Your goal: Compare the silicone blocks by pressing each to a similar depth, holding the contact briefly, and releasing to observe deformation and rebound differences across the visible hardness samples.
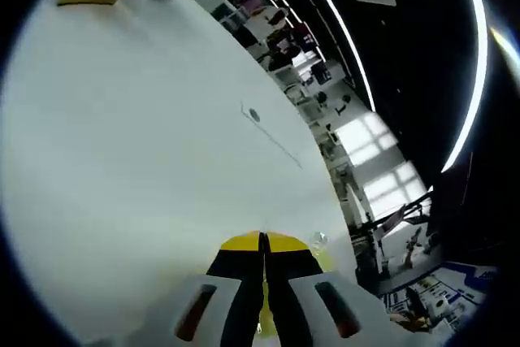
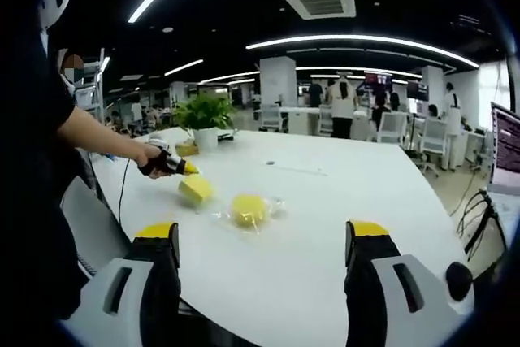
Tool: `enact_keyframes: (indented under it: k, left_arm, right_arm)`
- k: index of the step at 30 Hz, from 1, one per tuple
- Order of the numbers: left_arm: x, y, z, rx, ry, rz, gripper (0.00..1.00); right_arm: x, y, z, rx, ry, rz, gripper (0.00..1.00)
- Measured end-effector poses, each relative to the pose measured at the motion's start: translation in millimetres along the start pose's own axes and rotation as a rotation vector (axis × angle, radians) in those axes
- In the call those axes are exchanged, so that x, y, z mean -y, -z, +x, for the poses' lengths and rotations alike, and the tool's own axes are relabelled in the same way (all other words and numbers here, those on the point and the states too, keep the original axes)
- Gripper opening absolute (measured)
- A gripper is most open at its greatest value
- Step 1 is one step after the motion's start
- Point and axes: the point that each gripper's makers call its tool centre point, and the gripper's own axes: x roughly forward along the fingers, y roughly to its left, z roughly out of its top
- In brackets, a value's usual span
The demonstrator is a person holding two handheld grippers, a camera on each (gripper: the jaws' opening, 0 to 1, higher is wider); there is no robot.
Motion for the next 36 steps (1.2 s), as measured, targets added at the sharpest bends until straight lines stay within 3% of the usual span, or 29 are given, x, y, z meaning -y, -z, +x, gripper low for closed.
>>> enact_keyframes:
  k: [3,8,10,18,23,26,30,36]
  left_arm:
    - [-0.6,0.4,5.6,0.003,0.024,-0.053,0.0]
    - [-13.7,6.0,13.2,-0.03,-0.019,0.019,0.0]
    - [-24.9,11.6,12.9,-0.065,-0.044,0.086,0.0]
    - [-27.4,1.2,9.0,-0.05,-0.035,0.077,0.05]
    - [-17.4,-6.3,-1.8,-0.005,-0.014,0.052,0.09]
    - [-17.7,-10.7,-6.9,0.009,-0.034,0.09,0.09]
    - [-5.6,-11.0,-17.0,0.021,-0.011,0.098,0.14]
    - [21.2,-19.4,-43.6,0.046,0.026,0.304,0.19]
  right_arm:
    - [0.8,4.4,-3.1,-0.035,0.006,0.002,0.75]
    - [-0.5,-9.0,-7.8,0.034,-0.01,0.122,0.75]
    - [2.5,-7.8,-9.0,0.018,0.005,0.099,0.73]
    - [3.5,-13.0,-14.8,0.047,0.021,0.161,0.73]
    - [1.2,-13.7,-14.7,0.062,0.025,0.17,0.72]
    - [-2.9,-11.2,-14.9,0.052,0.015,0.164,0.7]
    - [-4.8,-9.5,-17.1,0.052,0.011,0.16,0.71]
    - [-1.3,0.6,-12.8,0.025,0.012,0.137,0.7]
